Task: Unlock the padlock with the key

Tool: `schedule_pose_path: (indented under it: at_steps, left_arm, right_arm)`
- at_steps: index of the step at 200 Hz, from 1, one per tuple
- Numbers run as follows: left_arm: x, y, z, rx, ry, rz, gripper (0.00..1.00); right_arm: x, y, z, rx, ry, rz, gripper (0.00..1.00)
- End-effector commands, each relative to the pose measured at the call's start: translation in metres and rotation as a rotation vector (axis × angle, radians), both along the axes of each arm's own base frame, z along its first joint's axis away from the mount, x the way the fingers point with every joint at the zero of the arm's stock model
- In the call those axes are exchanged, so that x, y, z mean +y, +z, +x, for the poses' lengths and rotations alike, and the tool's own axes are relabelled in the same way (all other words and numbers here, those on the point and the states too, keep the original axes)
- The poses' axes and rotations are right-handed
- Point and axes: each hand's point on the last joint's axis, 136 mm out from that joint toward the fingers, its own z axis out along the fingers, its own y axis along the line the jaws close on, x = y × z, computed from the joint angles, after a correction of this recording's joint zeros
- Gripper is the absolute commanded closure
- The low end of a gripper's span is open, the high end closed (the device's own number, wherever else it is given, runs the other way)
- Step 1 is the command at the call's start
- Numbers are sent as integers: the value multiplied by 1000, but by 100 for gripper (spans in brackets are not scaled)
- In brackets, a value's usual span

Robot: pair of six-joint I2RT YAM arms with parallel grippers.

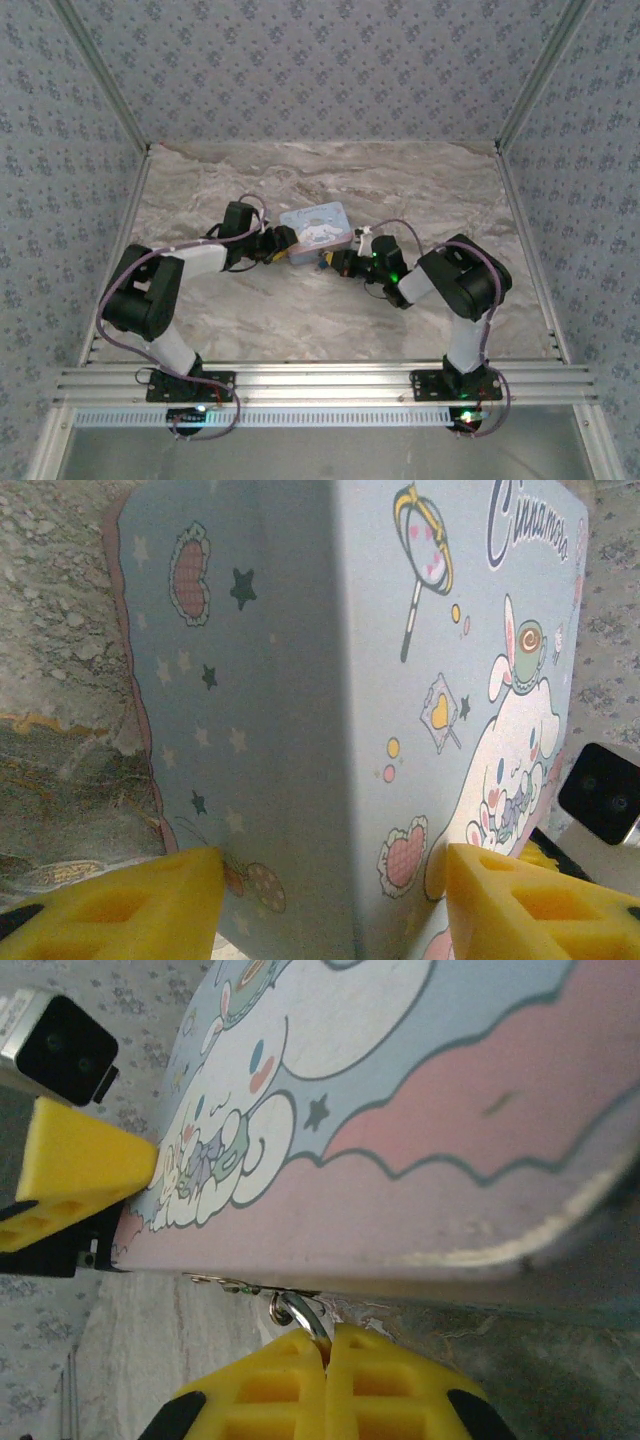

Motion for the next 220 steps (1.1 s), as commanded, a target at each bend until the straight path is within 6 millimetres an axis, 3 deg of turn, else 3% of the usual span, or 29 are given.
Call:
schedule_pose_path:
  at_steps: [1,40,79,110,162,197,220]
  left_arm:
    - [11,-31,-29,126,6,74,42]
    - [12,-19,-25,95,12,64,37]
    - [21,11,-10,9,36,59,30]
    - [42,39,-2,-89,83,106,24]
    - [78,69,-7,-230,179,208,16]
    - [86,76,-14,-251,186,240,15]
    - [85,76,-16,-247,179,238,14]
  right_arm:
    - [-4,24,11,-45,-61,70,100]
    - [-19,28,12,-55,-115,41,100]
    - [-35,37,-4,-64,-91,-73,100]
    - [-50,43,-33,-31,-8,-231,100]
    - [-83,51,-104,146,115,-433,100]
    - [-91,30,-137,318,129,-440,100]
    - [-91,10,-148,382,144,-448,100]
